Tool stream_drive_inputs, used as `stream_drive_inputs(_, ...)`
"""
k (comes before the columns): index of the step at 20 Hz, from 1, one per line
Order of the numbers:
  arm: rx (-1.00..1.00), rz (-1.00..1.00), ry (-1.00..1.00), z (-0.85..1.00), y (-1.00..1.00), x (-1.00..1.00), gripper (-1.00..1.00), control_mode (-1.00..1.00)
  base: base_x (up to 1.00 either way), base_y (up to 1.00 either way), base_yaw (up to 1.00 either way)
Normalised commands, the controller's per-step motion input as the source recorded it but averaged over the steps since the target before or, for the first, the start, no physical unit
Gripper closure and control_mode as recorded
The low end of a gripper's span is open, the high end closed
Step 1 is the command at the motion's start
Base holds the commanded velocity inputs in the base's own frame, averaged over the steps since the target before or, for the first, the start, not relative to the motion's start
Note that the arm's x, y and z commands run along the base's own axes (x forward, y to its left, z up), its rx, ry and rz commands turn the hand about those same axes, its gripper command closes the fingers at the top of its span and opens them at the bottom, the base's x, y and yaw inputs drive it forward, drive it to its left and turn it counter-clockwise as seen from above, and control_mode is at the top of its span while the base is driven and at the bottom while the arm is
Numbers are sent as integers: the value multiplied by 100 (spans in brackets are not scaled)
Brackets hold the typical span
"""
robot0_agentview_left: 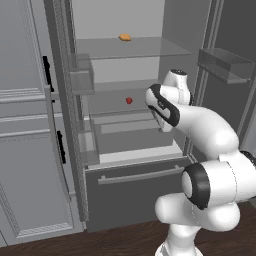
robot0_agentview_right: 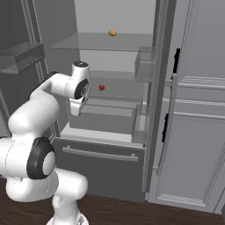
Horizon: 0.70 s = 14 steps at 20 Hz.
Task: Take the strawberry from the fridge and place it on top of the pancake, located on the dining counter.
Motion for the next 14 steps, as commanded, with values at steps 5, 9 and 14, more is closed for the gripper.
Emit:
stream_drive_inputs(5,-29,45,5,0,-38,-26,-100,-100,0,0,0)
stream_drive_inputs(9,-18,64,0,4,-14,-50,-100,-100,0,0,0)
stream_drive_inputs(14,-1,67,0,3,-16,-53,-100,-100,0,0,0)
